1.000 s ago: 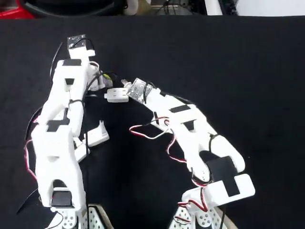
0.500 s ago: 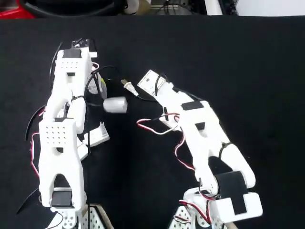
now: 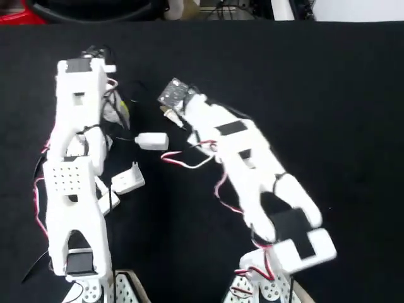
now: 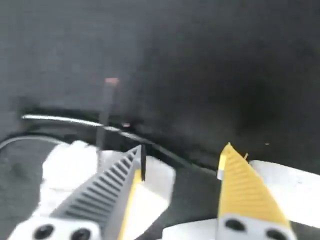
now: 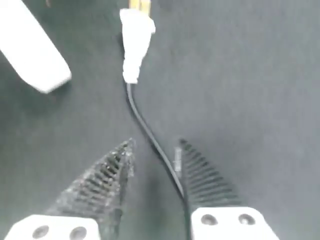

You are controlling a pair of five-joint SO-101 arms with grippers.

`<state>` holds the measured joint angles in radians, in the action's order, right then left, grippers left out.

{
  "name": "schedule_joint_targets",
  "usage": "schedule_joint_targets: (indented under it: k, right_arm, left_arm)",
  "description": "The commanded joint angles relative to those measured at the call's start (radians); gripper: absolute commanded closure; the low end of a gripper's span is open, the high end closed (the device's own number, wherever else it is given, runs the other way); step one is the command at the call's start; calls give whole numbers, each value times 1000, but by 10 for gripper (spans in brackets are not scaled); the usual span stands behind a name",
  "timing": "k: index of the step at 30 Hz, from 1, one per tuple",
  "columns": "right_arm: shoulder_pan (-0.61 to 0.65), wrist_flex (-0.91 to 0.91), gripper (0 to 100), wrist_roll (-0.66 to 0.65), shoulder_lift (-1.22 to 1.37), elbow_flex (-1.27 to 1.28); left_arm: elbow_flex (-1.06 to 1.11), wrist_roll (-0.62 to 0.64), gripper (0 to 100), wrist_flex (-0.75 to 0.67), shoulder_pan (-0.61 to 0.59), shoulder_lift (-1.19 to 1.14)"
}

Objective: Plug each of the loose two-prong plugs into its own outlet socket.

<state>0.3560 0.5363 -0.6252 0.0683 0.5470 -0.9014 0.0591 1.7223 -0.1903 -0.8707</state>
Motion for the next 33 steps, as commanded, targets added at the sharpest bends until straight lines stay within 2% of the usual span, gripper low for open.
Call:
schedule_joint_targets:
  k: [1, 6, 14, 19, 26, 28, 31, 33]
  right_arm:
    - [29, -54, 841, 51, 102, -137]
    - [46, -12, 841, 74, 259, -315]
    - [72, 87, 841, 78, 369, -524]
    - [80, 92, 842, 149, 526, -674]
    - [69, 351, 844, 155, 671, -946]
    - [77, 370, 869, 155, 719, -997]
    - [78, 431, 990, 112, 768, -1076]
    - [78, 508, 979, 92, 779, -1127]
  left_arm:
    - [-71, -11, 752, 18, -51, 66]
    - [-74, -11, 751, 17, -62, 72]
    - [-68, -35, 750, 14, -53, 63]
    - [-71, -34, 750, 12, -61, 63]
    - [-71, -34, 750, 9, -61, 61]
    - [-67, -34, 750, -2, -61, 61]
    - [-67, -34, 750, -2, -62, 61]
    - [-67, -34, 750, -2, -62, 61]
